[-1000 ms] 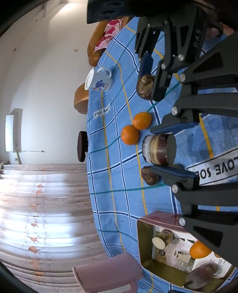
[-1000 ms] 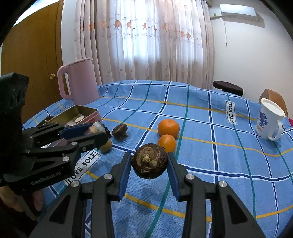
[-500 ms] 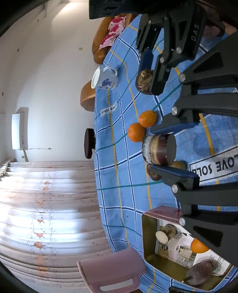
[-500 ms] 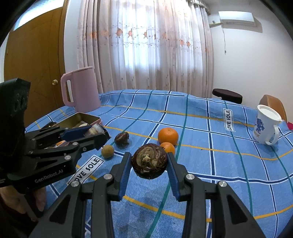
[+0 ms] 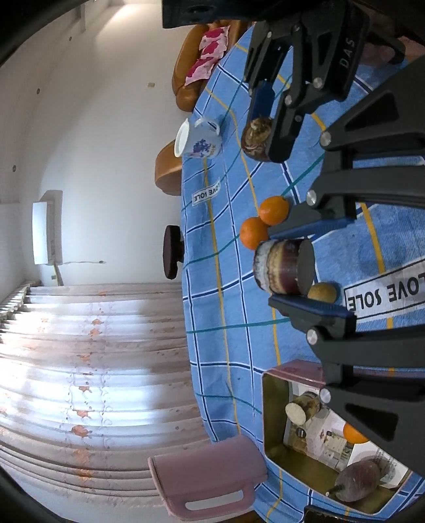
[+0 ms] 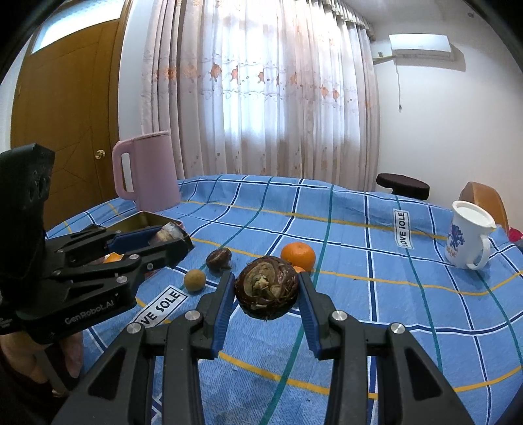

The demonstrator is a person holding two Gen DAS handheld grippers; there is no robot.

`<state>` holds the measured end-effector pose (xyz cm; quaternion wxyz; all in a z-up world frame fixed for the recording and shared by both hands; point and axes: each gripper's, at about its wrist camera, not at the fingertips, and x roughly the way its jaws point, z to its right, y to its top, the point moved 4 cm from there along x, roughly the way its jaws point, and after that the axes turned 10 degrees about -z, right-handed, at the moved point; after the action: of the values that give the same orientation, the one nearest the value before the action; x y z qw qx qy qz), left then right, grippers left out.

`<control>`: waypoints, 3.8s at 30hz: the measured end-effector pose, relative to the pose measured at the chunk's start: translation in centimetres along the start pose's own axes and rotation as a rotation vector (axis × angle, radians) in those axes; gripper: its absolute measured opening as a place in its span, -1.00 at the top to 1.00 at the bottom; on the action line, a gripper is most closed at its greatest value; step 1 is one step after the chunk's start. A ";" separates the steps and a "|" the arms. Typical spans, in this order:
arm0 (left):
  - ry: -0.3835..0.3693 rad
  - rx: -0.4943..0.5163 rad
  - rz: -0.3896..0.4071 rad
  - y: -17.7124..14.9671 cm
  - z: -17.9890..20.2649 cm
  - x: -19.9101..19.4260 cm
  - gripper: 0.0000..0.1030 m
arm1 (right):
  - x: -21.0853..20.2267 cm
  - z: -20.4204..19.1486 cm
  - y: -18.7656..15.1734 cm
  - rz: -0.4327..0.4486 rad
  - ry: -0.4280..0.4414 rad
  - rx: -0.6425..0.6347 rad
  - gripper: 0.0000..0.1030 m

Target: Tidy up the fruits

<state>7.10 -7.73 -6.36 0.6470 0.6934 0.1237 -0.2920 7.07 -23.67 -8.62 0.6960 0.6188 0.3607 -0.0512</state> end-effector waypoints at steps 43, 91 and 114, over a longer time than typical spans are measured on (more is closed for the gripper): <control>0.117 -0.078 0.033 0.2 -4.6 -2.0 0.30 | 0.2 -3.3 2.1 0.039 0.027 -0.078 0.21; 0.262 -0.231 -0.158 -3.2 -18.3 -1.0 0.28 | 13.2 -18.6 5.2 -0.233 0.279 -0.280 0.21; 0.277 -0.297 -0.019 -2.0 -18.4 -5.0 -0.93 | 6.2 -10.5 4.2 -0.105 0.121 -0.181 -0.10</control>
<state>6.47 11.44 -5.31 0.7163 0.6226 0.2597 -0.1784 9.20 -10.98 -8.38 0.7224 0.5354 0.4373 -0.0173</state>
